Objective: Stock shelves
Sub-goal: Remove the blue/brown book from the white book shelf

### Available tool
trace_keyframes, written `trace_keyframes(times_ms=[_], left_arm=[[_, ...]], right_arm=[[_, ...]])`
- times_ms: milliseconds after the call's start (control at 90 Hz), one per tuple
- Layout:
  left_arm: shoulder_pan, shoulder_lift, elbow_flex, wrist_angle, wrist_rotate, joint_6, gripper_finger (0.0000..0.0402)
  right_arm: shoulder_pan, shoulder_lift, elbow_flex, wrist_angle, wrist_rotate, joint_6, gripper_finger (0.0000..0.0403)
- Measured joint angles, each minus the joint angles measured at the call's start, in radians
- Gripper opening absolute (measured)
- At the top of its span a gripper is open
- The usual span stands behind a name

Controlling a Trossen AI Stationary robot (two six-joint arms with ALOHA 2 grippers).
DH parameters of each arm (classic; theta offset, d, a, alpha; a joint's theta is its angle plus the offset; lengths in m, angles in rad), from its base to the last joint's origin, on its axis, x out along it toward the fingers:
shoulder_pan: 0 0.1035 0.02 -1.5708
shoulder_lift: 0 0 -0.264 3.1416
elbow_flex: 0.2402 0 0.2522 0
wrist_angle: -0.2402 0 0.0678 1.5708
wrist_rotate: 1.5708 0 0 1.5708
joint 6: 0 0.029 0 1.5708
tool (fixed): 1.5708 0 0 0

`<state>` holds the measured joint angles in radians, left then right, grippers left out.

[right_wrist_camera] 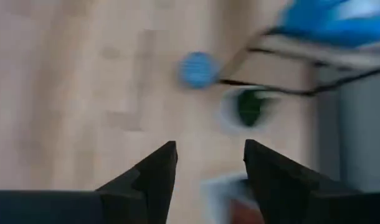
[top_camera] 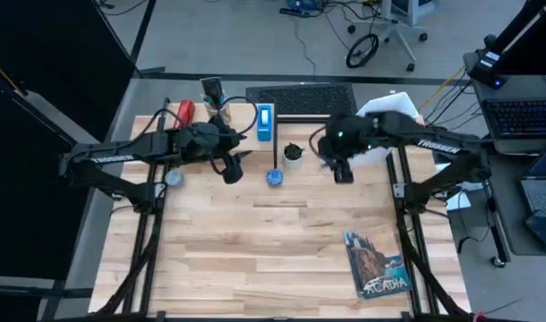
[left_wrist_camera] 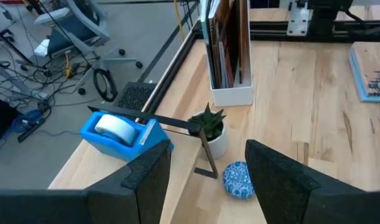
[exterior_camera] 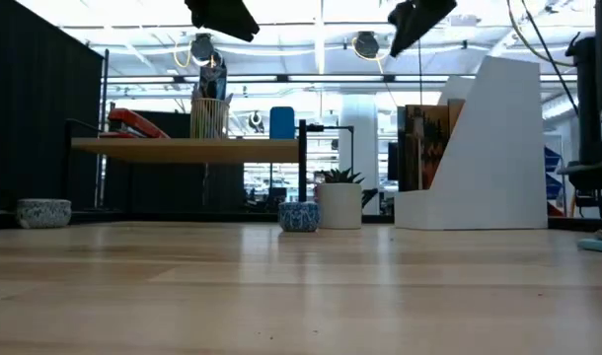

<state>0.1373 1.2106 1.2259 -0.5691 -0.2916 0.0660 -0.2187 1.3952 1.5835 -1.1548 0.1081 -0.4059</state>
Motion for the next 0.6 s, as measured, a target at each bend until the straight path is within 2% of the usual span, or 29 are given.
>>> trace_keyframes(times_ms=[89,144,244,356,456,600], left_arm=[[0.000,0.000,0.000,-0.002,0.000,0.000,0.0194],[0.000,0.000,0.000,-0.004,0.000,0.000,0.0194],[0.000,0.000,0.000,-0.019,0.000,-0.001,0.0194],[0.000,0.000,0.000,-0.019,0.000,0.000,0.0194],[0.001,0.000,0.000,-0.018,0.000,0.002,0.0194],[0.001,0.000,0.000,-0.014,0.000,0.018,0.0194]], right_arm=[[-0.030,0.000,0.042,-0.018,0.142,-0.096,0.0171],[-0.059,0.000,0.060,-0.056,0.163,-0.141,0.0171],[-0.130,0.000,0.068,-0.152,0.140,-0.157,0.0171],[-0.235,0.001,0.066,-0.283,0.037,-0.125,0.0171],[-0.311,0.000,0.066,-0.300,-0.029,-0.099,0.0171],[-0.359,0.006,0.066,-0.299,-0.033,-0.129,0.0171]])
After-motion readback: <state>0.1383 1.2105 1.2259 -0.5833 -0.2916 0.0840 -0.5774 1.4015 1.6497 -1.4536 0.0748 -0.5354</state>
